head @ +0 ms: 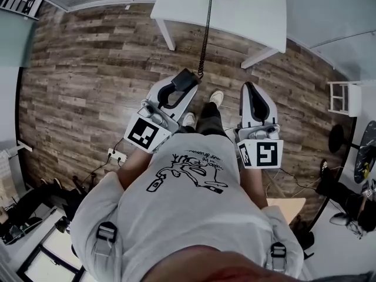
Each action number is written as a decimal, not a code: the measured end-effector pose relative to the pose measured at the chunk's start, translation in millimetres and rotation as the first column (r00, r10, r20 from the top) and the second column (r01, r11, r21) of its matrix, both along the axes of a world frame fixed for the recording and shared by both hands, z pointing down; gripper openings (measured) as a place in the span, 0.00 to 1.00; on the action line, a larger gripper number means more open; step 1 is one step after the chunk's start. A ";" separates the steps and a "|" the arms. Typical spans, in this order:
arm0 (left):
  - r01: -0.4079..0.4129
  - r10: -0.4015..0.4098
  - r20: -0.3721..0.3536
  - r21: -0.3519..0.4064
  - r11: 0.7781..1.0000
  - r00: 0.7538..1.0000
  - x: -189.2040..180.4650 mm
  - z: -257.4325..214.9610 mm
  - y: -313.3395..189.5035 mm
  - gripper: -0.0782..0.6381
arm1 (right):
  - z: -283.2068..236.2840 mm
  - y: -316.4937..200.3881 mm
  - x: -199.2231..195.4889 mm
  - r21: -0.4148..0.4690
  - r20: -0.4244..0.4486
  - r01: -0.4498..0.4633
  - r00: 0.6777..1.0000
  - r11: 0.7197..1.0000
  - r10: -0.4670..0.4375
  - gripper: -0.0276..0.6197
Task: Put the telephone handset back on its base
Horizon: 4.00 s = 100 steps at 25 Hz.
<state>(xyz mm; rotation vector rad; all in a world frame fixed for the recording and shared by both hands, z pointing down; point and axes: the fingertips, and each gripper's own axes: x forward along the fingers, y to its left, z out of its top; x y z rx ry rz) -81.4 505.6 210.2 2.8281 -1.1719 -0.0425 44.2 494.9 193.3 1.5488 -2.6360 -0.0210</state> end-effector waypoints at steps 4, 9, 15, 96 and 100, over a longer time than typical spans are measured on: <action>0.005 -0.005 0.005 -0.012 1.000 1.000 18.6 4.2 -34.2 0.21 | 5.0 -33.3 18.4 -0.005 0.006 -0.002 1.000 1.000 0.002 0.06; 0.025 -0.025 0.012 -0.040 0.999 1.000 46.0 9.8 -93.2 0.21 | 8.6 -89.2 50.5 -0.012 0.019 -0.005 1.000 1.000 0.005 0.06; 0.039 -0.038 0.023 -0.045 0.998 0.999 88.2 7.8 -164.0 0.21 | 11.1 -158.3 98.2 -0.023 0.029 0.000 1.000 1.000 0.001 0.06; -0.245 0.216 -0.123 -0.319 0.916 0.969 57.2 112.2 -649.9 0.21 | 223.8 -595.9 -64.6 -0.461 -0.076 0.285 0.931 0.841 -0.357 0.44; -0.282 0.238 -0.162 -0.361 0.889 0.958 66.4 132.9 -652.5 0.21 | 236.3 -603.6 -67.8 -0.457 -0.053 0.259 0.947 0.851 -0.316 0.44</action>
